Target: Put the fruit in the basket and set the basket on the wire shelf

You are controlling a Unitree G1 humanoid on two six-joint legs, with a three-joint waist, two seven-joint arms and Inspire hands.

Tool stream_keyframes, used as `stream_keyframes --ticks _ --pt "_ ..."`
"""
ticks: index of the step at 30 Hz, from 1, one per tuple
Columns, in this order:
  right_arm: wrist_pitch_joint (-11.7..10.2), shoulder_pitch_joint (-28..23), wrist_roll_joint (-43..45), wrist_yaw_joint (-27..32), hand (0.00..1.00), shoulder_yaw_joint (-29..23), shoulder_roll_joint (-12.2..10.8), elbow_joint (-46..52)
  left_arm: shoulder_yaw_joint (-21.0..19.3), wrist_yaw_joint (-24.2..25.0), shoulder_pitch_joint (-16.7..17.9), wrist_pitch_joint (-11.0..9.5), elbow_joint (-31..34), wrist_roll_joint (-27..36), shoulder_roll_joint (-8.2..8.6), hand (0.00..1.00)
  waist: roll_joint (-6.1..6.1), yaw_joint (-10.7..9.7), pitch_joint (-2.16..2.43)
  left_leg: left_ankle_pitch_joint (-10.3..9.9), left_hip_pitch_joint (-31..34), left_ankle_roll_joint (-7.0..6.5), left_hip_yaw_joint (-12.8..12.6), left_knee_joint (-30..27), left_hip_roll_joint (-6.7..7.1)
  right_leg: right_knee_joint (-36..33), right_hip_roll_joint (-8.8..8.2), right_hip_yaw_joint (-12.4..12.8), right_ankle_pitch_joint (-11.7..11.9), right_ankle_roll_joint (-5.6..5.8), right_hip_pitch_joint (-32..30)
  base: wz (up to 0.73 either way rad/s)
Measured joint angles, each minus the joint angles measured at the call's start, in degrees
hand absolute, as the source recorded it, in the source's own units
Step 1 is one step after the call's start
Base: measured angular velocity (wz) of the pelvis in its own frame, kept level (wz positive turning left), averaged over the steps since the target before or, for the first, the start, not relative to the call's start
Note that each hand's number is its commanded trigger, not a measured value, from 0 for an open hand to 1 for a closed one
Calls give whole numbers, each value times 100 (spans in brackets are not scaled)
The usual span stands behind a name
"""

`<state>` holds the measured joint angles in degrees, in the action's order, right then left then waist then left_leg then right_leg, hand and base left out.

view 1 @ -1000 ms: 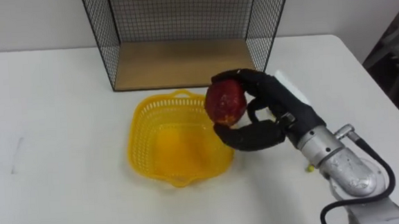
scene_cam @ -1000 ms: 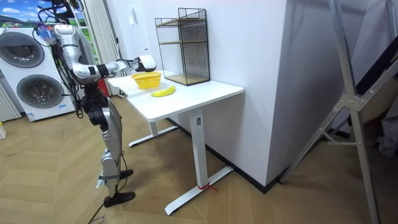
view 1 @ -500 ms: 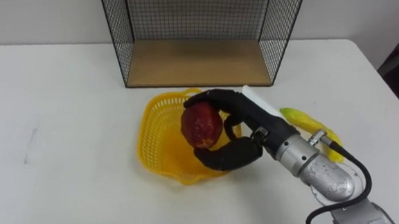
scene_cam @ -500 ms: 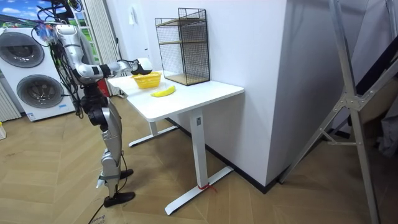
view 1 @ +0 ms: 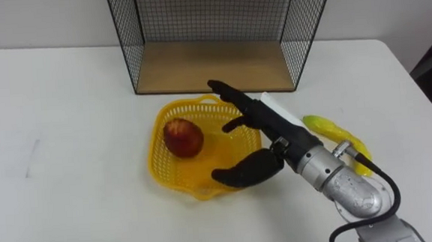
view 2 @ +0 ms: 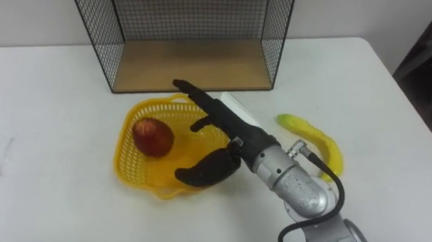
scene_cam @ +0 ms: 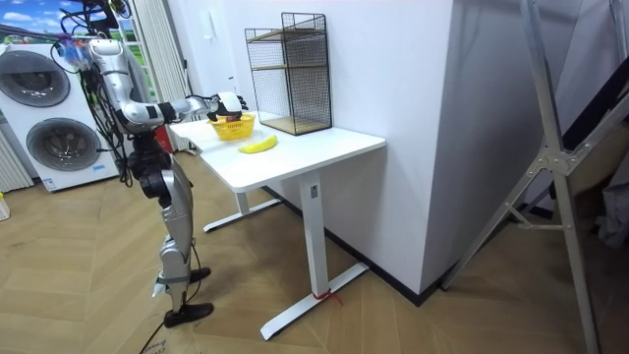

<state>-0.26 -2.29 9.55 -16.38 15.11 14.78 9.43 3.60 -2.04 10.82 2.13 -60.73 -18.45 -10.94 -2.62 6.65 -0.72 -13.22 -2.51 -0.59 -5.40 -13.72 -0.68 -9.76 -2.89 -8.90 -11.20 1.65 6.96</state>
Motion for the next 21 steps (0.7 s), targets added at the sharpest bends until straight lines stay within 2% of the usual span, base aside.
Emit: stream_keyframes --ticks 14,17,18,21 --pt "15 -12 -51 50 0 -4 0 -191 119 -28 -8 14 22 1 5 0 75 -68 16 2 68 2 85 -91 9 -4 -4 -68 0 0 -2 2" --pt "14 -10 -50 93 0 -5 -1 -190 119 -52 -7 11 23 1 4 0 72 -75 19 2 72 2 88 -106 11 -4 -8 -65 0 0 2 0" --pt "14 -9 -51 133 0 -5 -2 -190 119 -91 -7 9 20 1 4 0 47 -86 34 3 70 1 88 -105 12 -4 -8 -65 0 0 6 0" --pt "10 -7 -56 219 0 -86 -2 -189 111 -162 27 -3 -2 2 2 0 34 -164 29 4 28 -1 84 -96 15 -5 -11 -59 0 0 49 0"
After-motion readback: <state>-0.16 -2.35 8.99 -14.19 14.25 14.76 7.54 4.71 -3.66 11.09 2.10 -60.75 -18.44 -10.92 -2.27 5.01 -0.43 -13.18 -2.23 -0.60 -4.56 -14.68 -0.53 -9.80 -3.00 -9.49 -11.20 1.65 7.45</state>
